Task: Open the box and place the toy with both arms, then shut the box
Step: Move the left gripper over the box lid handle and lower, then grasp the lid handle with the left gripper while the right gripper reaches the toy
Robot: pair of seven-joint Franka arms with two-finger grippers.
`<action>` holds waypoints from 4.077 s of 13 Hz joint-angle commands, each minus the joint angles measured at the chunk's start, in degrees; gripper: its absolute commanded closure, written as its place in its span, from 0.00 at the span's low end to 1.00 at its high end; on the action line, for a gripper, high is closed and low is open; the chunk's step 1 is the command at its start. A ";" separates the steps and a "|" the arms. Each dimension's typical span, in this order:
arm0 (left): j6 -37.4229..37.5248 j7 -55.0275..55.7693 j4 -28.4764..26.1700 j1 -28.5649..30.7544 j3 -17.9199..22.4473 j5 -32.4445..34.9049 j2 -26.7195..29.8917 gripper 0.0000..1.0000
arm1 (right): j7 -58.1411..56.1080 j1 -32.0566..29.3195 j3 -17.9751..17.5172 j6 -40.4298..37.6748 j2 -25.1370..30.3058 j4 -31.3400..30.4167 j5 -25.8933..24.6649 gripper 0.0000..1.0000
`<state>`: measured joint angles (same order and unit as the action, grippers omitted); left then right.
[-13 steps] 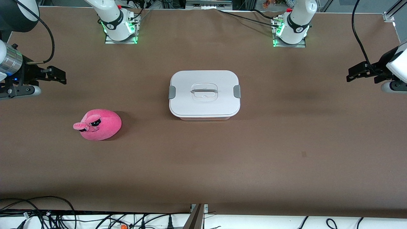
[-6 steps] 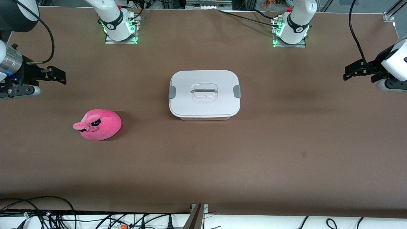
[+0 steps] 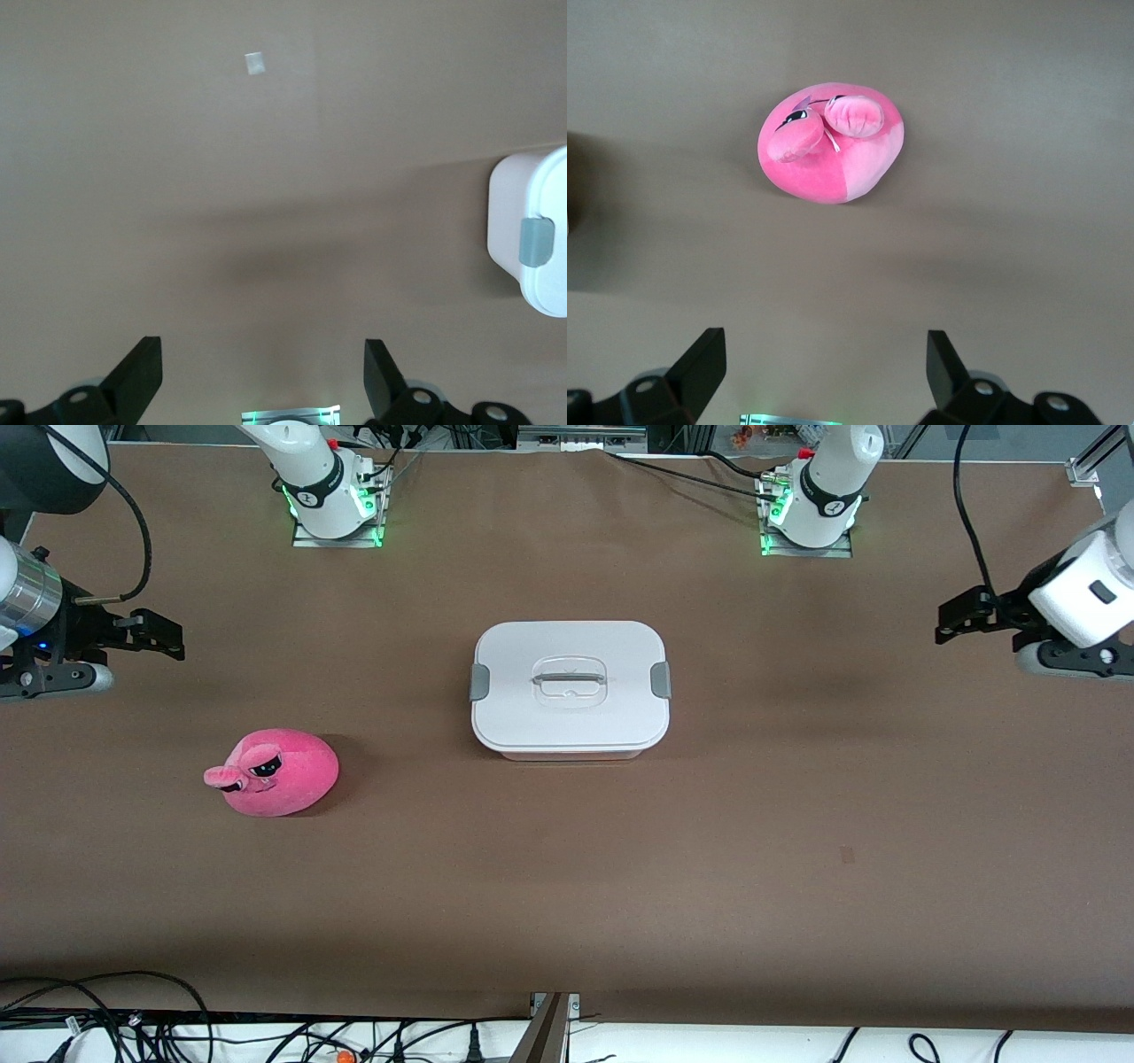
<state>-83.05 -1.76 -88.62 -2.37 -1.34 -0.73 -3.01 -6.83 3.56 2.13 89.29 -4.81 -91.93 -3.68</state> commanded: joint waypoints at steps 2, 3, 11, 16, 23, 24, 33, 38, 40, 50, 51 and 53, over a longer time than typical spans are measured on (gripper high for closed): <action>0.43 0.70 -0.67 -0.09 -3.22 -1.28 -0.06 0.00 | 0.68 -0.22 -0.10 -0.52 -0.64 1.49 -0.27 0.00; 0.34 0.80 -0.50 -0.18 -4.80 -1.38 -0.93 0.00 | 0.68 -0.14 -0.10 -0.52 -0.64 1.49 -0.36 0.00; -2.12 3.69 0.56 -0.62 -16.75 -3.40 -6.47 0.00 | 0.24 -0.14 -0.02 -0.34 -0.90 1.49 -0.27 0.00; -7.56 8.00 2.13 -7.72 -19.58 -2.52 -12.00 0.00 | -0.46 -0.14 -0.02 -0.26 -1.43 1.49 -0.36 0.00; -10.64 7.22 11.09 -15.91 -19.58 -0.50 -23.69 0.00 | -0.37 -0.31 -0.02 -0.26 -1.43 1.49 -0.36 0.00; -12.04 6.86 11.71 -17.22 -19.58 -0.41 -25.10 0.00 | -0.29 -0.40 0.07 -0.26 -1.43 1.49 -0.36 0.00; -24.79 -3.16 11.63 -24.88 -19.40 9.52 -32.84 0.00 | -0.90 0.13 -0.02 1.41 -3.62 1.49 -0.28 0.00; -25.59 -3.16 11.63 -28.30 -19.40 13.91 -34.60 0.00 | -8.51 -1.71 0.34 1.85 -10.12 1.32 -0.45 0.00; -25.59 -3.25 11.46 -28.31 -19.40 14.18 -34.69 0.00 | -12.14 -1.89 0.42 2.82 -10.92 1.23 -0.54 0.00; -24.45 -2.81 11.63 -28.22 -19.58 15.68 -33.82 1.00 | -23.58 -2.68 0.25 14.32 -16.81 -5.53 2.27 0.00; -22.96 -2.81 11.63 -28.22 -19.58 15.67 -33.20 1.00 | -23.58 -2.60 0.25 15.38 -16.81 -6.23 2.36 0.00; -21.37 -2.89 11.63 -28.22 -19.67 15.32 -31.54 1.00 | -23.66 -2.60 0.16 18.89 -16.81 -8.95 2.45 0.00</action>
<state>-107.31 -4.53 -77.89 -30.44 -21.33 13.53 -36.95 -29.26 1.43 2.72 104.91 -22.90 -97.29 -2.26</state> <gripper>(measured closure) 0.846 0.000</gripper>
